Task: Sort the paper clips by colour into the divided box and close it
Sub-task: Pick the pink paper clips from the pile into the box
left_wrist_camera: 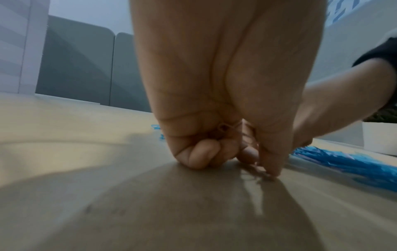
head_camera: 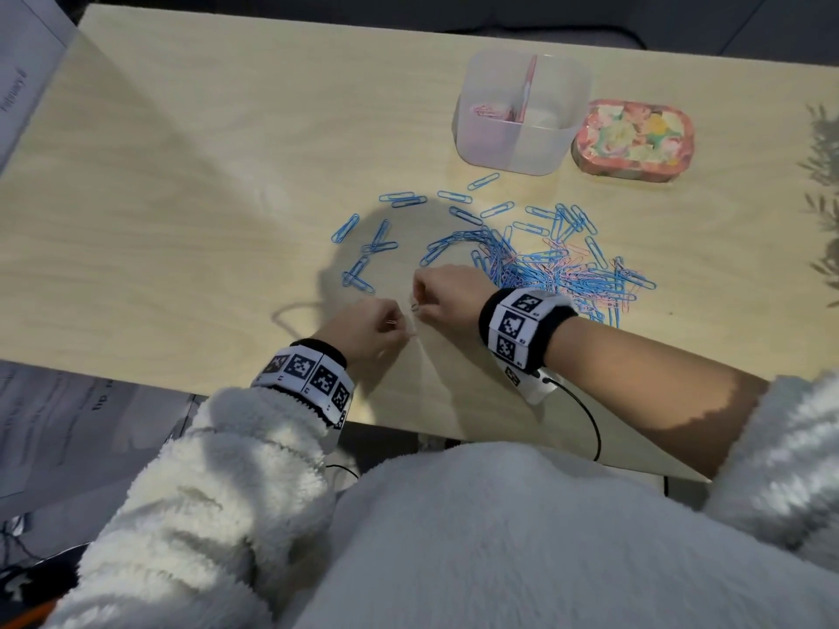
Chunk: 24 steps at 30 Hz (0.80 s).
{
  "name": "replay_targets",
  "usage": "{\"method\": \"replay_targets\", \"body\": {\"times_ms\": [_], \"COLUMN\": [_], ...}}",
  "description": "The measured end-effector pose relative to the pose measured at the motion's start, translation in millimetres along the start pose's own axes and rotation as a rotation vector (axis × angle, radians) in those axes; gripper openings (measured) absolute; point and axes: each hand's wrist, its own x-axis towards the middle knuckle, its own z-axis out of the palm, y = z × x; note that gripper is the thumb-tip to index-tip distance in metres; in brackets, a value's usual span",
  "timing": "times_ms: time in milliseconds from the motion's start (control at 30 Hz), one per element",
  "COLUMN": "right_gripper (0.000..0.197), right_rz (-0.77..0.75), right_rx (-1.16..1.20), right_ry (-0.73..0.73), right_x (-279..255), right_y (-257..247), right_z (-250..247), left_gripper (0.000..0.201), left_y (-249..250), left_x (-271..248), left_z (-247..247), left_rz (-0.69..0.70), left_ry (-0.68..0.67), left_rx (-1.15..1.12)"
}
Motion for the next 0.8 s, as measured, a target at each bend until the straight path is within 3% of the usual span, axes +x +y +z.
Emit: {"method": "replay_targets", "body": {"times_ms": [133, 333, 500, 633, 800], "right_gripper": [0.015, 0.022, 0.009, 0.005, 0.024], "right_rz": [-0.002, -0.06, 0.065, 0.189, 0.24], "right_rx": [-0.062, -0.28, 0.069, 0.098, 0.137], "right_ry": [-0.098, -0.136, 0.031, 0.121, 0.324], "right_x": [-3, -23, -37, -44, -33], "right_y": [3, 18, 43, 73, 100], "right_z": [1, -6, -33, -81, -128], "left_gripper": [0.005, 0.006, 0.026, 0.027, 0.03], "left_y": [5, 57, 122, 151, 154], "left_x": [12, 68, 128, 170, 195], "left_z": [-16, -68, -108, -125, -122], "left_rz": [-0.02, 0.061, 0.144, 0.161, 0.161], "left_ry": [-0.01, 0.145, 0.311, 0.401, 0.399], "left_rx": [0.007, 0.046, 0.044, 0.096, 0.268]}}
